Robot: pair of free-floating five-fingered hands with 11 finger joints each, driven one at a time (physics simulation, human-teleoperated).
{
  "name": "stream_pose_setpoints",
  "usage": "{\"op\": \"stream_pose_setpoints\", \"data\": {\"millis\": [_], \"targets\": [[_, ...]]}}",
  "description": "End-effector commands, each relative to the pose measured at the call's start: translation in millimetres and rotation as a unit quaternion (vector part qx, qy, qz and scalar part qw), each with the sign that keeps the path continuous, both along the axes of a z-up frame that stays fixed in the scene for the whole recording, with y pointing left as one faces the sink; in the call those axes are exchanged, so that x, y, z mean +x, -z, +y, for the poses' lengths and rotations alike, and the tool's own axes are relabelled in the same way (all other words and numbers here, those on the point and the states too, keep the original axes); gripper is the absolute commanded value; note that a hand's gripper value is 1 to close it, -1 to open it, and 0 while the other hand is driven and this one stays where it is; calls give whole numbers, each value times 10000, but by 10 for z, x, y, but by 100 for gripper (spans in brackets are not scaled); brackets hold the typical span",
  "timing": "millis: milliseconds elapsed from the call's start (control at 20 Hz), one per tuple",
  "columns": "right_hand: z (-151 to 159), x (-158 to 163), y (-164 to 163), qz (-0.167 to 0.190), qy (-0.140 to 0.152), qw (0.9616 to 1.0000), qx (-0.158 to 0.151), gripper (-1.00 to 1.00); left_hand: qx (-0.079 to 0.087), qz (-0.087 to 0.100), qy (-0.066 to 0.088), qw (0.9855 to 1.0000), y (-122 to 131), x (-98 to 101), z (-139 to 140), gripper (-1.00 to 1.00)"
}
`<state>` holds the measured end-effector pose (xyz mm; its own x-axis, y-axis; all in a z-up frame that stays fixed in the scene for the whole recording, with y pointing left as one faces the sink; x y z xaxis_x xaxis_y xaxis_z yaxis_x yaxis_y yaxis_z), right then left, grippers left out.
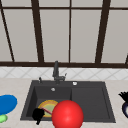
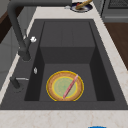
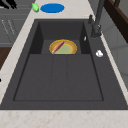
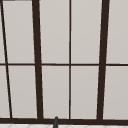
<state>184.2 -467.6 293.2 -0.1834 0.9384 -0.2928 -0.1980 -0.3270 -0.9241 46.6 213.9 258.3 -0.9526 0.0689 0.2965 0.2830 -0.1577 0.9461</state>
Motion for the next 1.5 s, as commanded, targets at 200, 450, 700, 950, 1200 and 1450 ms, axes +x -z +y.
{"op": "stream_pose_setpoints", "data": {"millis": [200,450,700,950,1200,1450], "targets": [[-90,-86,98,122,854,9962,134,-100,0,0,0,10000,0,0,0,0],[-83,-76,309,-19,1469,9890,169,-100,0,0,0,10000,0,0,0,0],[-90,-71,517,-112,2033,9790,111,-100,0,0,0,10000,0,0,0,0],[-75,-103,726,-135,2454,9693,34,-100,0,0,0,10000,0,0,0,0],[-41,-216,804,98,2724,9621,-51,-100,0,0,0,10000,0,0,0,0],[-41,-358,766,776,2727,9589,95,-100,0,0,0,10000,0,0,0,0]]}}
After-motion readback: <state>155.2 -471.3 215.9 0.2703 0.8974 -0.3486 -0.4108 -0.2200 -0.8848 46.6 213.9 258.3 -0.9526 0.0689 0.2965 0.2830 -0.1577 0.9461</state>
